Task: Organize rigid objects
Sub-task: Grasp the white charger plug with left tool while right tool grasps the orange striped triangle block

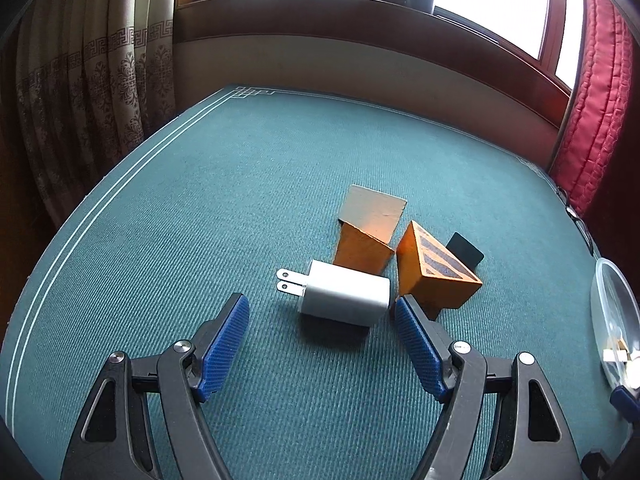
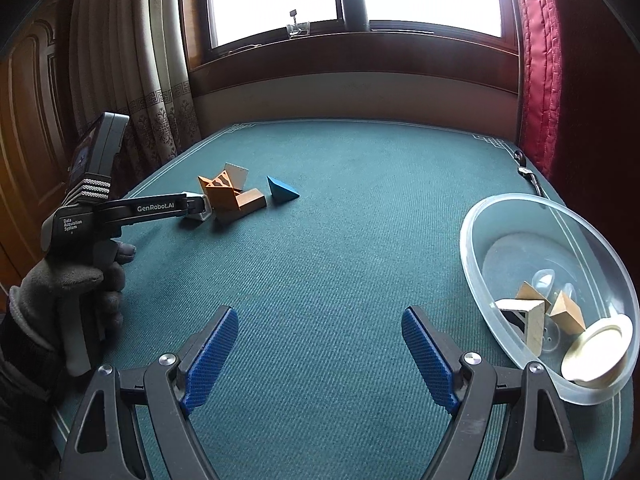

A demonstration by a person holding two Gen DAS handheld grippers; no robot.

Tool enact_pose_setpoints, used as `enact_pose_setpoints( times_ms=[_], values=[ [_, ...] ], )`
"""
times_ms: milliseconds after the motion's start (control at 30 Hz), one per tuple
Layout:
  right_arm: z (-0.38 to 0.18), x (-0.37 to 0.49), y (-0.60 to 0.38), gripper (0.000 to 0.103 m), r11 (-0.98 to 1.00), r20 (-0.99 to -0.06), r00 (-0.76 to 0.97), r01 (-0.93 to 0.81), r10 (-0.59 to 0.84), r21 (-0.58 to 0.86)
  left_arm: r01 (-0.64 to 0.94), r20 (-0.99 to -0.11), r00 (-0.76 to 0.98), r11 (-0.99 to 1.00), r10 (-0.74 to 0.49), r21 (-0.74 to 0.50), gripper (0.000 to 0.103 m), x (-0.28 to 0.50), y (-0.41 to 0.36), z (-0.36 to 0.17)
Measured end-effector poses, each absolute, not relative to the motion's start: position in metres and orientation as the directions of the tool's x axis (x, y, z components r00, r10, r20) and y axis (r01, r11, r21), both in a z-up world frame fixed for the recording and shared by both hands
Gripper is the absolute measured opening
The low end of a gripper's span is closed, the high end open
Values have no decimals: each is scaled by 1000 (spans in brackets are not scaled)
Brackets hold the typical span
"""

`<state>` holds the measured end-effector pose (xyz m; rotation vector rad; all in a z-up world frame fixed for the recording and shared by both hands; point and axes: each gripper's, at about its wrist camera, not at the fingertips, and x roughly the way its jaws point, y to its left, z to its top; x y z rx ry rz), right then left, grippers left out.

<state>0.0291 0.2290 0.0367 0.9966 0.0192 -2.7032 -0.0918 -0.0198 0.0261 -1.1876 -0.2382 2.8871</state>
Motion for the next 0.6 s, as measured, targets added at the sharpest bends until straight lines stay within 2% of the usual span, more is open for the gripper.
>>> enact_pose_setpoints(
  times_ms=[267, 333, 433, 500, 600],
  values=[
    [34, 16, 220, 87, -960, -664, -701, 260, -262, 104, 29, -722, -684, -984, 107, -173, 74, -105, -21, 20],
    [34, 12, 216, 87, -958, -670, -692, 265, -269, 110, 9, -715, -687, -982, 131, -188, 61, -106, -21, 21],
    [34, 4, 208, 87, -955, -676, -683, 273, -276, 113, -1, -711, -688, -979, 147, -202, 59, -105, -21, 21],
    [34, -2, 203, 87, -955, -682, -677, 275, -277, 115, -17, -707, -686, -976, 170, -218, 47, -105, -20, 21],
    [35, -13, 196, 87, -951, -688, -665, 280, -289, 129, -15, -704, -690, -975, 169, -220, 47, -103, -21, 20]
  ],
)
